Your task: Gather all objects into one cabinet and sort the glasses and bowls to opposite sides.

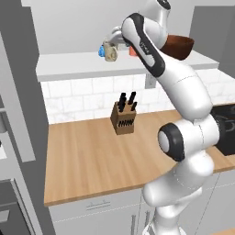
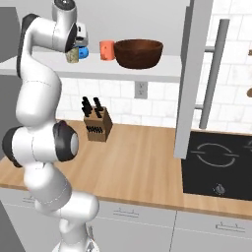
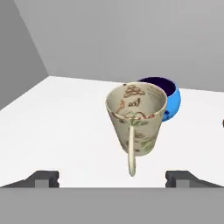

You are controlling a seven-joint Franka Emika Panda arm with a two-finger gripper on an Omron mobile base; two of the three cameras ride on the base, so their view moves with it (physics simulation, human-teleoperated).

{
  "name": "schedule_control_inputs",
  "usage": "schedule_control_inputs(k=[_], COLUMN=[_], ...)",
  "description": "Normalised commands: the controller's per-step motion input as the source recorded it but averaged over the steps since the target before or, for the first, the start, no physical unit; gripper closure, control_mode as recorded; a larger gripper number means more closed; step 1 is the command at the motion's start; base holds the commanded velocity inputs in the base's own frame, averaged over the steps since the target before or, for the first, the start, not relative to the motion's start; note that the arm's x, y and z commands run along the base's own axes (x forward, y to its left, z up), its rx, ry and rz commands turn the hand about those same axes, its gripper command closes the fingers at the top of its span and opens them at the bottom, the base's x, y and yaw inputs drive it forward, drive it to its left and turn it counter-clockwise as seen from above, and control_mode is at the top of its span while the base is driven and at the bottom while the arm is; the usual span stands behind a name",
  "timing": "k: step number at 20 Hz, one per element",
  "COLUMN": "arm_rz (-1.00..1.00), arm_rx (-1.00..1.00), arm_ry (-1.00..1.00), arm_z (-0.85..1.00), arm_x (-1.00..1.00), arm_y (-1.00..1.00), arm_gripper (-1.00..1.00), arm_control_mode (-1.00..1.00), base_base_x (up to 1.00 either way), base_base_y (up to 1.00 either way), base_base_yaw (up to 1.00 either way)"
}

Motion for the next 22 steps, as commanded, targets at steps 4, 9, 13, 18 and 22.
schedule_control_inputs(k=[4,9,13,18,22], arm_rz=[0.01,0.00,0.00,0.00,-0.16], arm_rx=[0.00,0.00,0.00,0.00,0.00], arm_ry=[-0.07,-0.09,-0.18,-0.19,-0.20], arm_z=[0.01,0.00,0.08,0.14,0.05], arm_x=[-1.00,-1.00,-1.00,-1.00,-1.00], arm_y=[0.00,0.00,0.00,-0.12,-0.33], arm_gripper=[-1.00,-1.00,-1.00,-1.00,-1.00], arm_control_mode=[-1.00,-1.00,-1.00,-1.00,-1.00], base_base_x=[0.00,0.00,0.00,0.00,0.00], base_base_y=[0.00,0.00,0.00,0.00,0.00], base_base_yaw=[0.00,0.00,0.00,0.00,0.00])
